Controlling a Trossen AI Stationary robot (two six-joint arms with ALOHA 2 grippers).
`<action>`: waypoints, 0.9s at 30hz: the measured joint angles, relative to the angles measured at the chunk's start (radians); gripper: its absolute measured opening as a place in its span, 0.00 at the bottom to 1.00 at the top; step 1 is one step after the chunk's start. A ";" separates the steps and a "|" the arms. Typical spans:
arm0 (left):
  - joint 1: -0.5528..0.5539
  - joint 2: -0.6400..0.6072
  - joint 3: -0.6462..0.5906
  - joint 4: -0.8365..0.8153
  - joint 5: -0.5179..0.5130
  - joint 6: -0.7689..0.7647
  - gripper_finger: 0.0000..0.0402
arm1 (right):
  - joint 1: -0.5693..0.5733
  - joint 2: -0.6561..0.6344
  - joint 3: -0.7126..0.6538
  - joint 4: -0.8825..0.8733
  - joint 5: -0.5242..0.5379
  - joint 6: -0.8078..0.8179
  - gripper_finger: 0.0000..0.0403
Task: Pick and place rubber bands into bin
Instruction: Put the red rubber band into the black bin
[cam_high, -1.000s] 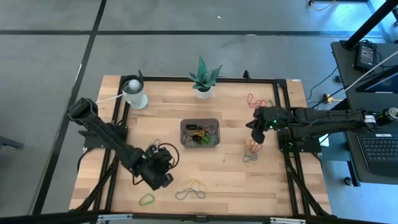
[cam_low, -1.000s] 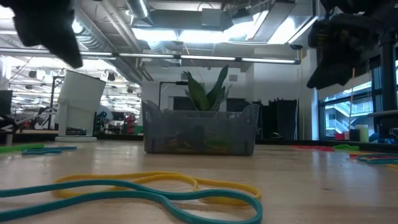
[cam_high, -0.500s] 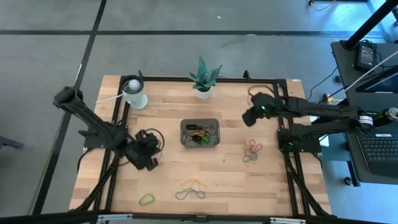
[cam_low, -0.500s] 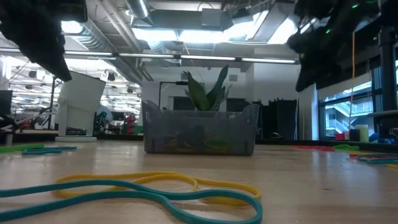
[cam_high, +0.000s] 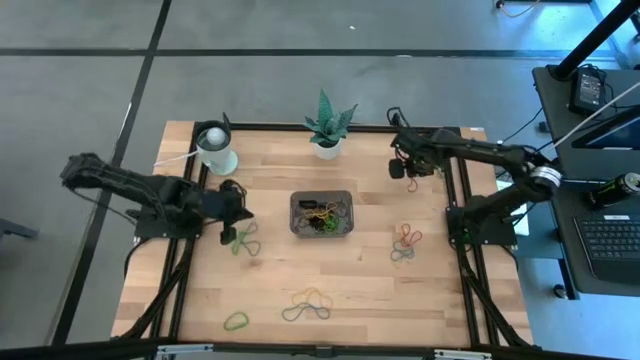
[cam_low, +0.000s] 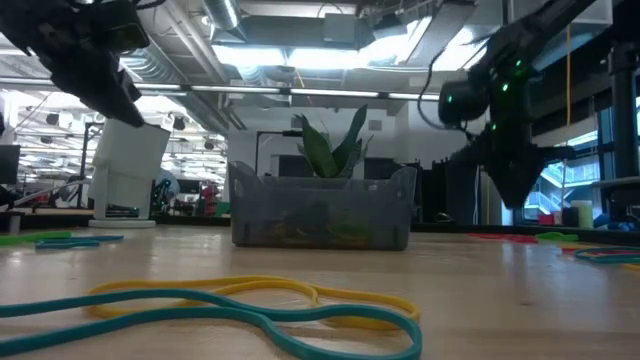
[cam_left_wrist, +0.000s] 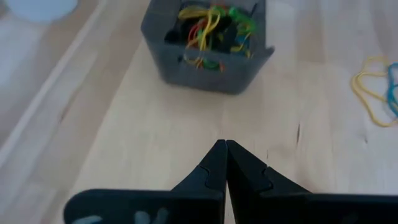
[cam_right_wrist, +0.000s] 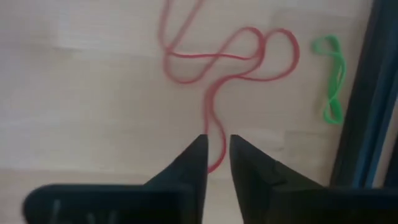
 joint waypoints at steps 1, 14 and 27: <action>0.026 -0.020 -0.010 0.010 0.027 0.032 0.00 | -0.009 0.023 0.000 0.004 0.000 0.000 0.21; 0.202 -0.079 -0.038 0.050 0.204 0.168 0.00 | -0.021 0.282 0.010 0.070 0.006 0.019 0.42; 0.203 -0.078 -0.038 0.049 0.227 0.164 0.00 | -0.020 0.306 0.013 0.106 -0.004 -0.083 0.04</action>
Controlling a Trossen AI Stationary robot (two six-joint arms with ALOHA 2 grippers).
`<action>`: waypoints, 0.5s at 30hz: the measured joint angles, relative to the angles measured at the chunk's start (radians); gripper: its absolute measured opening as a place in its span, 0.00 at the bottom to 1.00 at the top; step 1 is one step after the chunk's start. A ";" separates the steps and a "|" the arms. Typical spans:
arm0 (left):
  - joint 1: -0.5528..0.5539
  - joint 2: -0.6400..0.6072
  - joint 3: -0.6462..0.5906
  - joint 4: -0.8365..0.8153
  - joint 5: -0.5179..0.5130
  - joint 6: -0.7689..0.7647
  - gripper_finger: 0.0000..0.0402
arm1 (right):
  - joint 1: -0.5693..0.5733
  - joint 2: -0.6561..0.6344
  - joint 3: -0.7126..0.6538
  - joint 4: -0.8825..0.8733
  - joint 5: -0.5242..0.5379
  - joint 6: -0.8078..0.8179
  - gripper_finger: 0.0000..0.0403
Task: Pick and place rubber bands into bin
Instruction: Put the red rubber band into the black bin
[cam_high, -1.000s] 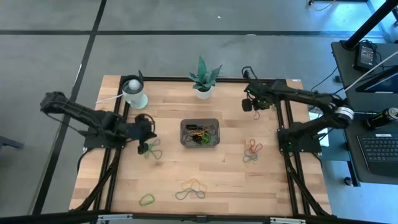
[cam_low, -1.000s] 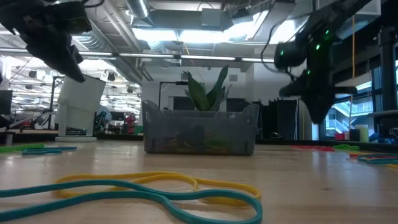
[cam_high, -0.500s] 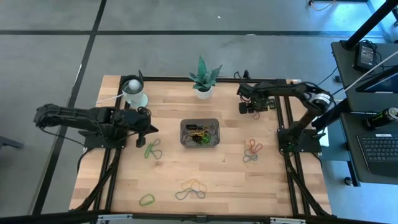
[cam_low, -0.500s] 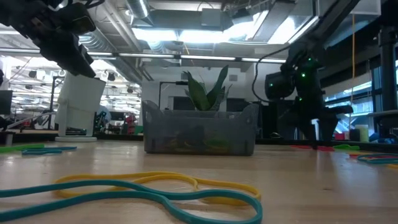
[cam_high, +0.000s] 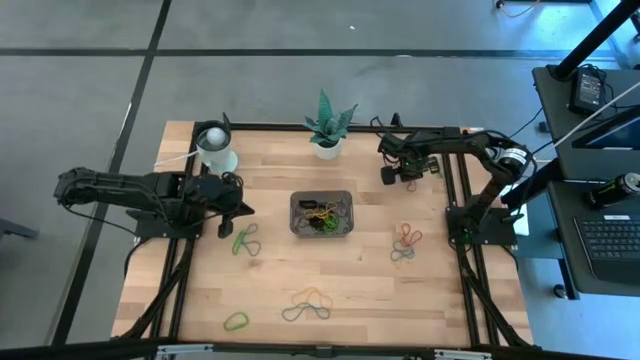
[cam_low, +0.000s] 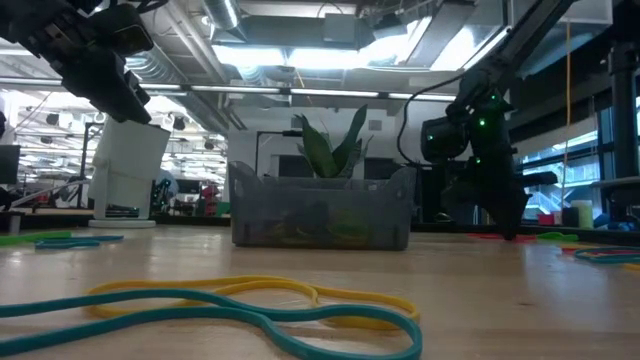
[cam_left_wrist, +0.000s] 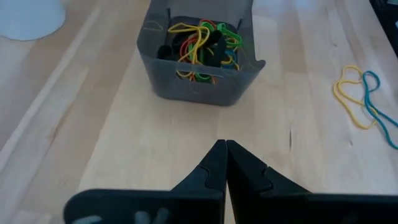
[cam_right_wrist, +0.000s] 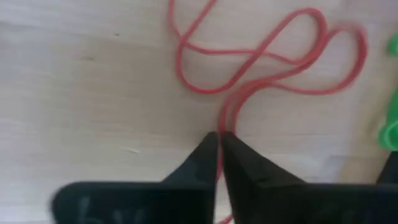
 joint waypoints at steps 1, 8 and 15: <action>0.000 0.000 0.000 0.000 0.000 -0.011 0.00 | 0.000 0.000 0.000 -0.001 0.001 -0.018 0.02; 0.000 0.000 0.000 0.000 -0.002 -0.169 0.00 | 0.006 -0.092 -0.022 -0.006 -0.008 -0.137 0.01; 0.000 0.000 0.000 0.028 -0.004 -0.253 0.00 | 0.008 -0.372 -0.021 -0.095 0.015 -0.186 0.00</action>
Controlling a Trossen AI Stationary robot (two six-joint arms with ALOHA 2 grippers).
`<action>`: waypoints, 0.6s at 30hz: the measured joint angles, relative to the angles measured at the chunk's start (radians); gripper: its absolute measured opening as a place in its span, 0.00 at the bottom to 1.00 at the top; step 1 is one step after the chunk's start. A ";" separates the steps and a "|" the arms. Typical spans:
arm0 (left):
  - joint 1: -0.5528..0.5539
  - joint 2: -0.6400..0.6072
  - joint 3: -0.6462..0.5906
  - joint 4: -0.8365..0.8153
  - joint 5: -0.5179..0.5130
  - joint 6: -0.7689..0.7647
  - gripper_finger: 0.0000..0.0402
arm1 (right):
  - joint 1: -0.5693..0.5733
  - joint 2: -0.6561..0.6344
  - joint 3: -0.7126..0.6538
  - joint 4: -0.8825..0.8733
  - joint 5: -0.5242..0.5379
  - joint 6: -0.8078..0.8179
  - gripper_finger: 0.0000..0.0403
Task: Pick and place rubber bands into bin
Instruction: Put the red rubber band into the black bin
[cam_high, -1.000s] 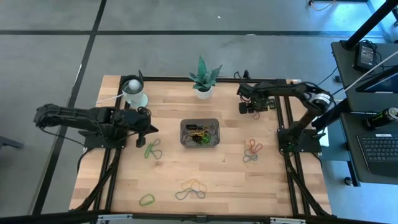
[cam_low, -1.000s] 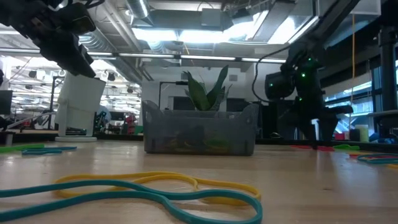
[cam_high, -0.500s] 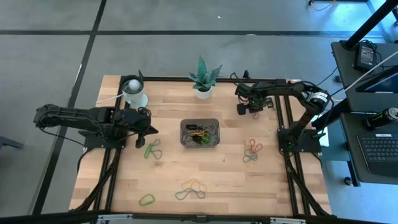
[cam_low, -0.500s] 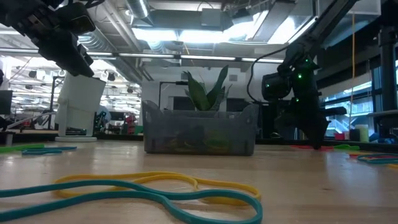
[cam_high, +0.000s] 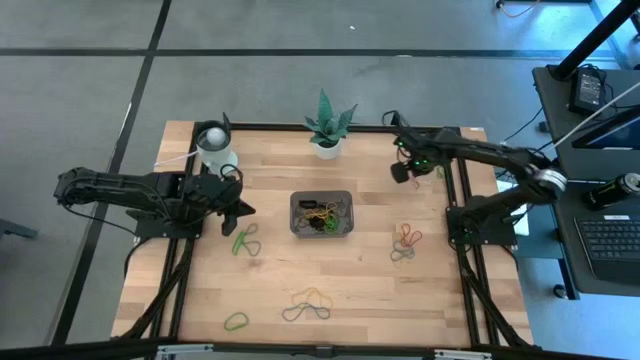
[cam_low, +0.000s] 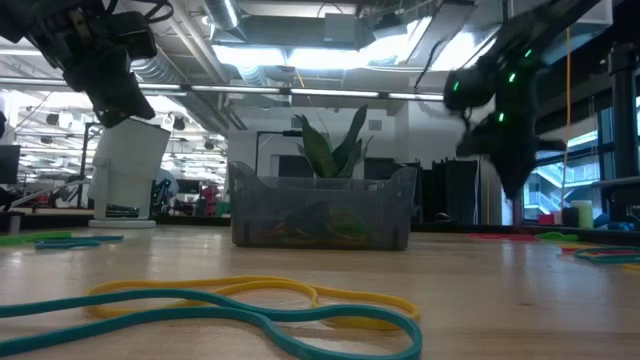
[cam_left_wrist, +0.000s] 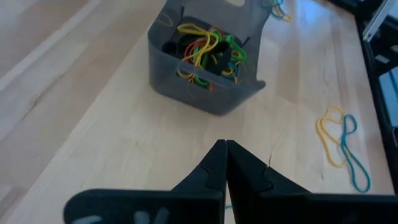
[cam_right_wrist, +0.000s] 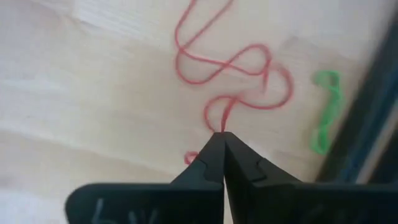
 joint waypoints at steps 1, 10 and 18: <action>0.000 0.000 0.000 0.009 -0.005 0.001 0.00 | 0.003 -0.038 0.002 0.001 0.001 -0.001 0.00; 0.000 0.000 0.000 0.027 -0.057 0.001 0.00 | 0.008 -0.228 0.003 0.003 0.004 -0.010 0.00; 0.000 0.000 0.000 0.026 -0.080 0.001 0.00 | 0.063 -0.312 0.089 0.022 0.004 0.012 0.00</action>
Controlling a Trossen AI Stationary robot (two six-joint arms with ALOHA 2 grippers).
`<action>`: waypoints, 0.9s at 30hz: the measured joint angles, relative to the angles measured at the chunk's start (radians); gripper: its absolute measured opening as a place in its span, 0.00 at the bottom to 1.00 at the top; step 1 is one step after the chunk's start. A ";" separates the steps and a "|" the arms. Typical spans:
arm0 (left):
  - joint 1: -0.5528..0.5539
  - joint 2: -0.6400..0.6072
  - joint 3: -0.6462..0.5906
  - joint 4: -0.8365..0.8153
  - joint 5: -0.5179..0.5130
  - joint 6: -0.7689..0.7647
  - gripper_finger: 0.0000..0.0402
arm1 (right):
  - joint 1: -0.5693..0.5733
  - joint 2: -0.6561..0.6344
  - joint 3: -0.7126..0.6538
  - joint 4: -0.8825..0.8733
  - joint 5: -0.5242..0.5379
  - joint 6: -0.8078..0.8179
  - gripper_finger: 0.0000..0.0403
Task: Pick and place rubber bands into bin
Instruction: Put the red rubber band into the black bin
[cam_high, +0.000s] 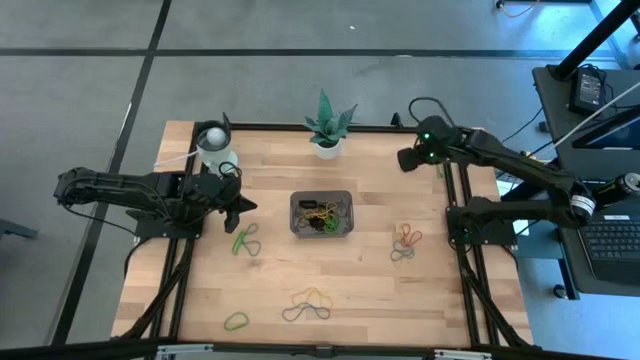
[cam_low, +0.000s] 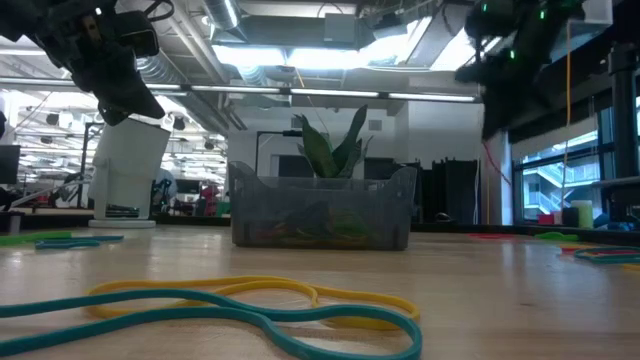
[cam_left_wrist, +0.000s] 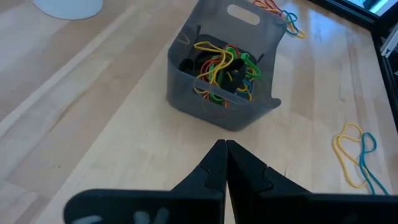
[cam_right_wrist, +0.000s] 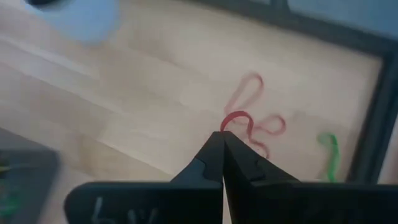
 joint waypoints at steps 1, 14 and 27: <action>0.000 0.000 0.000 0.000 0.000 0.000 0.00 | 0.007 -0.005 0.029 -0.005 0.000 -0.001 0.00; 0.000 0.000 0.000 0.000 -0.036 0.027 0.00 | 0.195 0.059 0.501 -0.010 0.039 -0.062 0.00; 0.000 0.000 0.000 -0.001 -0.051 0.027 0.00 | 0.464 0.282 0.594 0.144 0.037 -0.118 0.00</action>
